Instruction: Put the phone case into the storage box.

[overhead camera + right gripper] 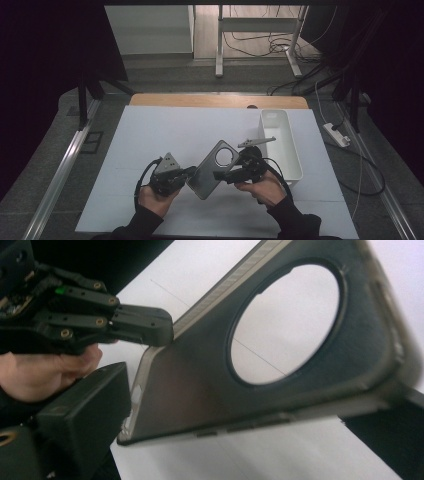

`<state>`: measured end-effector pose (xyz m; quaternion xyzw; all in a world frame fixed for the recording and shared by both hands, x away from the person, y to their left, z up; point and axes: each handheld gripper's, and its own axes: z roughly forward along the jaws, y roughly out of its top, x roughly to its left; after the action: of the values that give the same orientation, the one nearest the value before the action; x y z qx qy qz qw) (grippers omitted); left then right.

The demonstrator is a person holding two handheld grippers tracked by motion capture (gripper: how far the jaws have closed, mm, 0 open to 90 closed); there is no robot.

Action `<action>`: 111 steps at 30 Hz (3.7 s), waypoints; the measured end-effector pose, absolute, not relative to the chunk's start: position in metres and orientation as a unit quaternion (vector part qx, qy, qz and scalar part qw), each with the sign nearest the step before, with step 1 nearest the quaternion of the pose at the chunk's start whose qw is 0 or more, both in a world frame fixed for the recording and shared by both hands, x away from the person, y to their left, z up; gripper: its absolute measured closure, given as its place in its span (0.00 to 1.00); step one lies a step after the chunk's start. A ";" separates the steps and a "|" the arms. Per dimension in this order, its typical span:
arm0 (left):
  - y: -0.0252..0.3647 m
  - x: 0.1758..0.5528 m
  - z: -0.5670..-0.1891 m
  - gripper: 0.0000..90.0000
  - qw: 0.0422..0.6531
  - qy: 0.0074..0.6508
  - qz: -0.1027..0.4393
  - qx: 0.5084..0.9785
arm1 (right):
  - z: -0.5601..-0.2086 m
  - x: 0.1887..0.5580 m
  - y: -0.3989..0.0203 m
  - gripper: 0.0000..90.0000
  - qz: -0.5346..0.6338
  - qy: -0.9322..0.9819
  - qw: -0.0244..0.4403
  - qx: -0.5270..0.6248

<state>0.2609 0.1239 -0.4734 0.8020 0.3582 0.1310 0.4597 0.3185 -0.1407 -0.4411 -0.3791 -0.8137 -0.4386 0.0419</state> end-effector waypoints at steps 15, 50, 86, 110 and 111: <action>0.125 0.257 -0.471 0.99 0.473 0.352 0.140 0.795 | -0.447 0.324 -0.137 0.59 -0.460 -0.799 0.097 -0.376; 0.150 0.267 -0.477 0.11 0.535 0.327 0.036 0.778 | -0.438 0.317 -0.150 0.94 -0.482 -0.812 0.098 -0.314; 0.114 0.265 -0.488 0.05 0.496 0.241 -0.033 0.833 | -0.437 0.302 -0.137 0.94 -0.457 -0.860 0.092 -0.205; 0.117 0.267 -0.489 0.83 0.506 0.189 -0.102 0.835 | -0.435 0.298 -0.133 0.94 -0.471 -0.858 0.126 -0.158; 0.117 0.268 -0.488 0.84 0.506 0.189 -0.102 0.835 | -0.435 0.298 -0.133 0.94 -0.474 -0.857 0.128 -0.156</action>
<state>0.2676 0.1175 -0.4884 0.8352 0.1888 -0.1023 0.5063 0.2983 -0.1325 -0.4349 -0.1562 -0.8569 -0.4745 0.1276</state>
